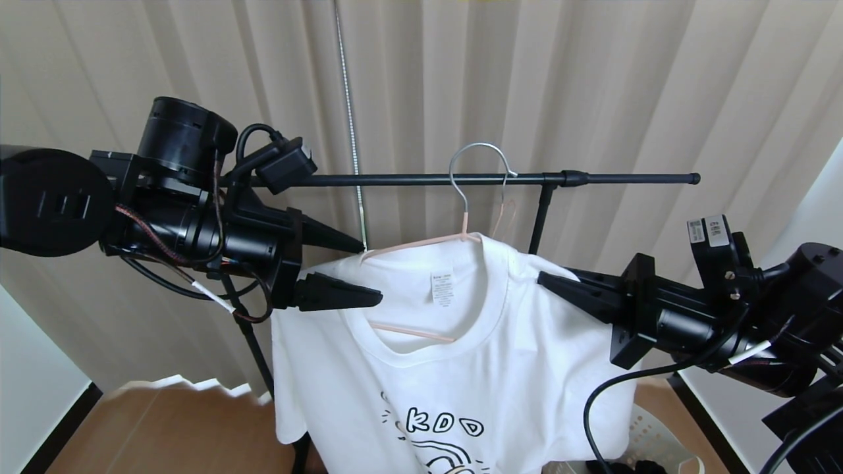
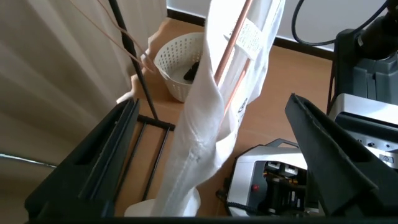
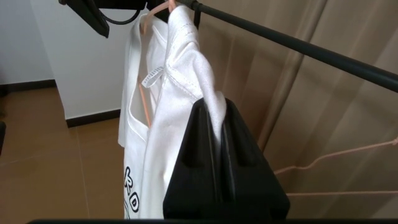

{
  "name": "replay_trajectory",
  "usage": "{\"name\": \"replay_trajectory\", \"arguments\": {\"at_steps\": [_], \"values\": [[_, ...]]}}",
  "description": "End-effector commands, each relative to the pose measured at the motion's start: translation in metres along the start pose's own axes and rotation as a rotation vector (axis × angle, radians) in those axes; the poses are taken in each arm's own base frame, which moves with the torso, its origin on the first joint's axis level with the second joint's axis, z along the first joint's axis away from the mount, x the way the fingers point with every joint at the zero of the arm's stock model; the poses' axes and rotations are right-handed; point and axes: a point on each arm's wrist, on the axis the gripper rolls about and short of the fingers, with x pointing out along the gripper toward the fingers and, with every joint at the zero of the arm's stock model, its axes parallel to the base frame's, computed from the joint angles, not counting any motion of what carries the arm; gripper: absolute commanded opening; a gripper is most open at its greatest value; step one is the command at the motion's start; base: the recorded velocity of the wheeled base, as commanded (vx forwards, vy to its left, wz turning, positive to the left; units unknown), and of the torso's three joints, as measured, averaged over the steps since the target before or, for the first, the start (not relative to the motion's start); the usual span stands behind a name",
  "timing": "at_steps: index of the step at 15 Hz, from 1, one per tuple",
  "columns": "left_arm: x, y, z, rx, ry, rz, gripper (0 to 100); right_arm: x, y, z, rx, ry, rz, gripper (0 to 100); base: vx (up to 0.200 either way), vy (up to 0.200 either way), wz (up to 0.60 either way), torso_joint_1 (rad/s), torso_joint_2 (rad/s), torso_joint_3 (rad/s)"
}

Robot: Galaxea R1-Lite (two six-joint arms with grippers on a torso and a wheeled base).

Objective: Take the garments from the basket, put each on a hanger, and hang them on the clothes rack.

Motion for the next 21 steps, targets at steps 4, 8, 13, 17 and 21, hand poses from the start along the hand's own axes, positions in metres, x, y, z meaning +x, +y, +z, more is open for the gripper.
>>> {"name": "replay_trajectory", "arguments": {"at_steps": [4,8,13,17,21], "values": [[0.019,0.005,-0.003,-0.005,0.015,-0.038,100,-0.001,0.001,0.003,-0.008,-0.009,0.000,0,0.000,0.000,0.00,0.000,0.00,0.000],[0.024,0.005,-0.003,-0.005,0.019,-0.050,100,-0.001,0.001,0.006,-0.014,-0.016,0.000,0,0.000,0.000,0.00,0.000,0.00,0.000],[0.023,0.003,-0.004,-0.011,0.021,-0.051,0,-0.002,0.002,0.007,-0.017,-0.019,0.001,0,0.000,0.000,0.00,0.000,0.00,0.000],[0.019,0.001,-0.001,-0.005,0.017,-0.042,0,-0.005,0.005,0.013,-0.033,-0.033,0.003,0,0.000,0.000,0.00,0.000,0.00,0.000],[0.016,-0.001,0.001,0.001,0.012,-0.034,0,-0.009,0.009,0.019,-0.032,-0.034,0.003,0,0.000,0.000,0.00,0.000,0.00,0.000]]}}
